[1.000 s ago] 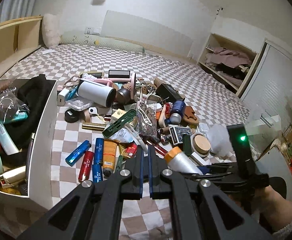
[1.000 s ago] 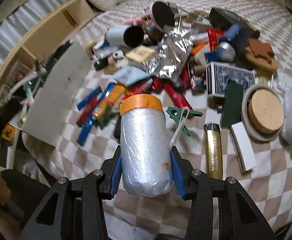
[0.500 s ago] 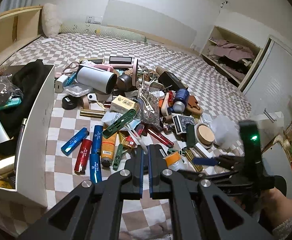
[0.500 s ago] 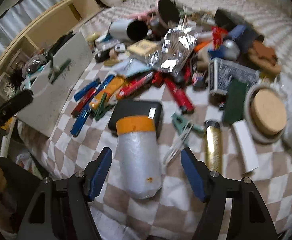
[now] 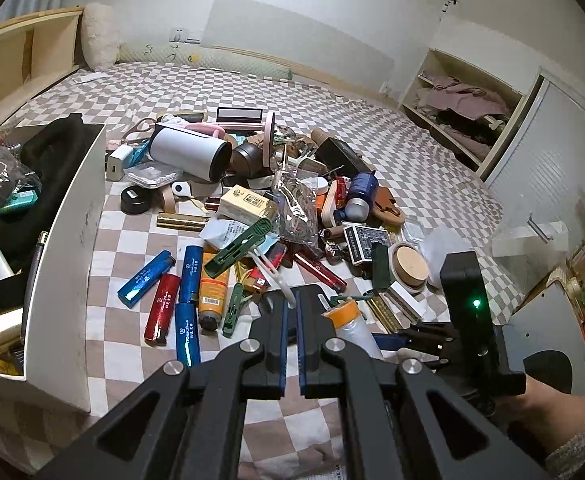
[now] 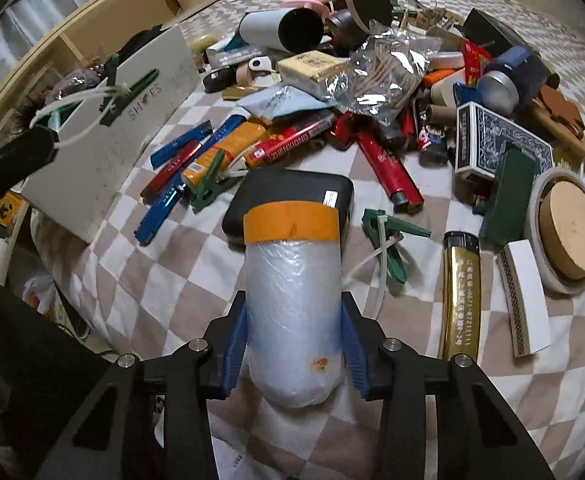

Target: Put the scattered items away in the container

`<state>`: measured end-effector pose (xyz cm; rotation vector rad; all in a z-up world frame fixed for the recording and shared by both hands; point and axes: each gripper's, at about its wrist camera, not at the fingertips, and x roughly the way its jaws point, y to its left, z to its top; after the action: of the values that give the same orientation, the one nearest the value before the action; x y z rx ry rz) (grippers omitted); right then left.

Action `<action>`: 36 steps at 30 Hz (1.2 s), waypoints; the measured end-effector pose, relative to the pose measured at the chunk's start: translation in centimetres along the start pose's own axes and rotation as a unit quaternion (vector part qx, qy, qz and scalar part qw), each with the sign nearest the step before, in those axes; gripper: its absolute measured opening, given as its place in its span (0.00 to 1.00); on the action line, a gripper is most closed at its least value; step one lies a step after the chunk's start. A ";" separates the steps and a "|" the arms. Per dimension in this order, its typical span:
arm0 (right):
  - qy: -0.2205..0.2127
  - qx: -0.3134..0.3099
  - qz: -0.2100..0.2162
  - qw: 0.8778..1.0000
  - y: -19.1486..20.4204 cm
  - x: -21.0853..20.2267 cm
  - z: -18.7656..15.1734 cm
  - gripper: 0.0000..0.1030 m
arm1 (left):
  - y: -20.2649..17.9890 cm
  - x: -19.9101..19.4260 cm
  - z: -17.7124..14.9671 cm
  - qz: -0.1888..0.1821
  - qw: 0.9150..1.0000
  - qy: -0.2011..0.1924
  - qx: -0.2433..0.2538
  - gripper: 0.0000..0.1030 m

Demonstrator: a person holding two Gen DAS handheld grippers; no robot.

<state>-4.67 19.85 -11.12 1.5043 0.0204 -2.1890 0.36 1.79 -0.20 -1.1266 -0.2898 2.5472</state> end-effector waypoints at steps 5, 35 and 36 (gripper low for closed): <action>-0.032 -0.002 -0.003 0.999 -0.4 -2.4 0.5 0.43 | 0.2 -0.1 0.0 0.001 1.000 0.000 -0.002 0.04; 0.001 0.018 0.037 0.999 -0.7 -0.5 -0.1 0.41 | 1.1 0.1 -0.2 -0.001 1.000 0.005 -0.019 0.04; -0.003 0.021 0.035 0.999 -0.8 -0.8 0.0 0.41 | 1.1 0.1 -0.3 0.000 1.000 0.005 -0.019 0.04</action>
<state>-4.77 20.85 -10.65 1.4972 -0.0794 -2.1514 0.23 0.83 -0.79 -1.1539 -0.3359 2.5454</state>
